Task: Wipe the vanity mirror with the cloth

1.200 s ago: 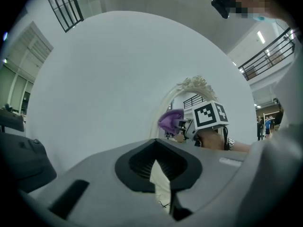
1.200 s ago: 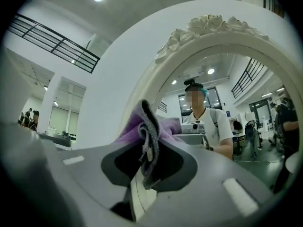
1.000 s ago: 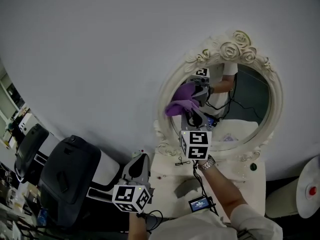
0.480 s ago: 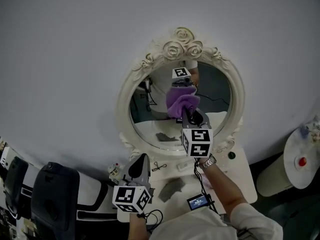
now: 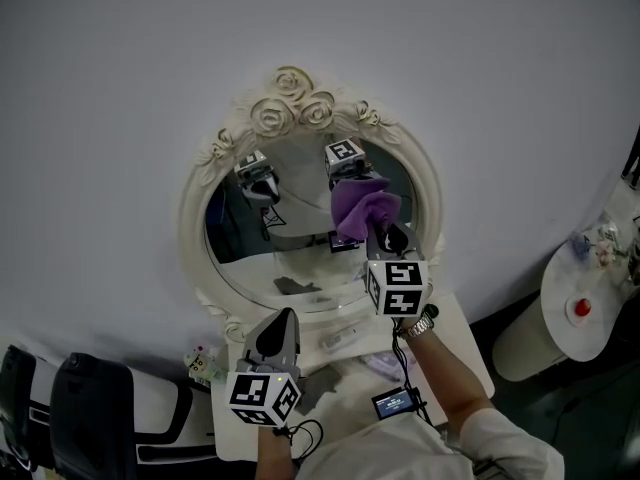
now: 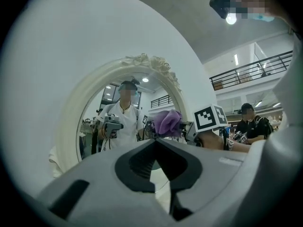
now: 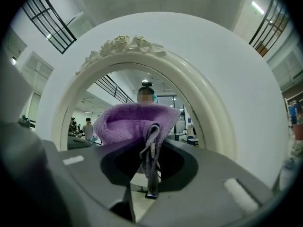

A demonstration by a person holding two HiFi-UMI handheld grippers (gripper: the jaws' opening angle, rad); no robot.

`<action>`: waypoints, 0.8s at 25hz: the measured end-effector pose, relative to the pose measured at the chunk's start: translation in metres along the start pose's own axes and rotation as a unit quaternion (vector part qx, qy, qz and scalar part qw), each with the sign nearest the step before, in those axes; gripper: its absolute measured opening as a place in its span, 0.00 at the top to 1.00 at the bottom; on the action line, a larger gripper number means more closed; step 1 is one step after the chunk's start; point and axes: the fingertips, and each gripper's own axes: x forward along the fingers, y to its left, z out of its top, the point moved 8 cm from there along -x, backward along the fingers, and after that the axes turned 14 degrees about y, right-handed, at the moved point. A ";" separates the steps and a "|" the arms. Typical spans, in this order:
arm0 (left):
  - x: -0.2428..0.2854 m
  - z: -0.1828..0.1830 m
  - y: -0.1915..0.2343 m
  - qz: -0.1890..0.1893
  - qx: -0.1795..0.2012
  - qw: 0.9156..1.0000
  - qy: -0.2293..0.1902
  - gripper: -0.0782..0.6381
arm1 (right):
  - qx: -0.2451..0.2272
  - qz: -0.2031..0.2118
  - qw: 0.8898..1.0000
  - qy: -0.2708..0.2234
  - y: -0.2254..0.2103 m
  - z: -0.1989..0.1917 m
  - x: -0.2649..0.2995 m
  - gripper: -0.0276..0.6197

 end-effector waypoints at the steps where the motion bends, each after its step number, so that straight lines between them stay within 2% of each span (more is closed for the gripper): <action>1: 0.004 0.000 -0.004 -0.003 0.000 1.000 0.000 0.89 | 0.002 -0.004 1.000 0.000 -0.008 -0.001 -0.001 0.82; 6: 0.016 -0.003 -0.014 -0.010 0.001 1.000 0.005 0.89 | 0.016 -0.020 1.000 0.002 -0.038 -0.005 -0.003 0.82; 12: 0.008 -0.008 -0.010 0.001 -0.003 1.000 0.011 0.89 | 0.017 -0.057 0.998 -0.005 -0.050 -0.010 -0.006 0.82; 16: -0.007 -0.013 0.006 0.016 -0.012 1.000 0.014 0.89 | 0.013 -0.080 0.996 -0.022 -0.036 -0.012 -0.011 0.84; 20: -0.027 -0.017 0.028 0.032 -0.017 0.999 0.011 0.89 | 0.025 -0.046 0.998 -0.027 0.005 -0.015 -0.015 0.84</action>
